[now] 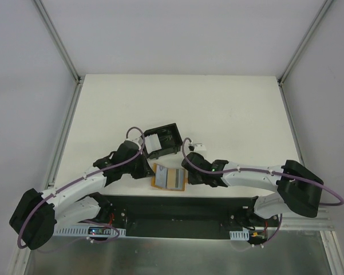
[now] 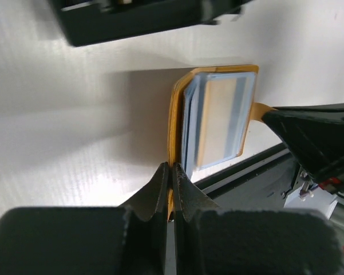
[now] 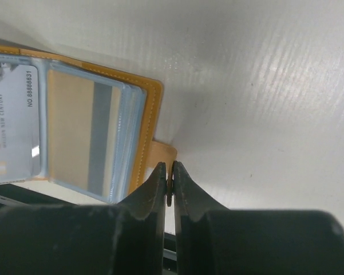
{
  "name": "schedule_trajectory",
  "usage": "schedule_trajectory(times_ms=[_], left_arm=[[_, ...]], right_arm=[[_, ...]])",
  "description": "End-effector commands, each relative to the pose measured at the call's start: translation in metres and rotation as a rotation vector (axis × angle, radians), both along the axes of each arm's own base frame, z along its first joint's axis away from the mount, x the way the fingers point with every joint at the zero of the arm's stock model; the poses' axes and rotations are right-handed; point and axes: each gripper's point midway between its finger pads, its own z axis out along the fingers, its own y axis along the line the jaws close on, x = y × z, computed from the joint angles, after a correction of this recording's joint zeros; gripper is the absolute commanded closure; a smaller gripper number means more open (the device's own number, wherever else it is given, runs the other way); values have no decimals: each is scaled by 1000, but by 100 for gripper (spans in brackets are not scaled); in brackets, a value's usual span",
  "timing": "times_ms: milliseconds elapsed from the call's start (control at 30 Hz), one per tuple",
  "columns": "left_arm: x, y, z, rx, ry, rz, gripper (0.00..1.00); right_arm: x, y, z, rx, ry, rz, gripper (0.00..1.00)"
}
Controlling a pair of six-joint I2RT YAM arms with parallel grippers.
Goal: Put the credit cards into the card holder
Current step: Close the card holder at the center of the board.
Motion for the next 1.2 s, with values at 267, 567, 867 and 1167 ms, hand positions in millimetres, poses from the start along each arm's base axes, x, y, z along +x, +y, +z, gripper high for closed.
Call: schedule_trajectory(times_ms=[267,567,867,1167], left_arm=[[-3,-59,19,72,-10,-173,94],[0,-101,33,61,-13,-246,79],[-9,-119,19,71,60,-305,72],[-16,-117,-14,105,117,-310,55]], right_arm=[[8,16,8,266,-80,-92,93],[11,3,14,268,-119,-125,92],[11,-9,12,227,-129,-138,91],[12,-1,22,268,-131,-130,91]])
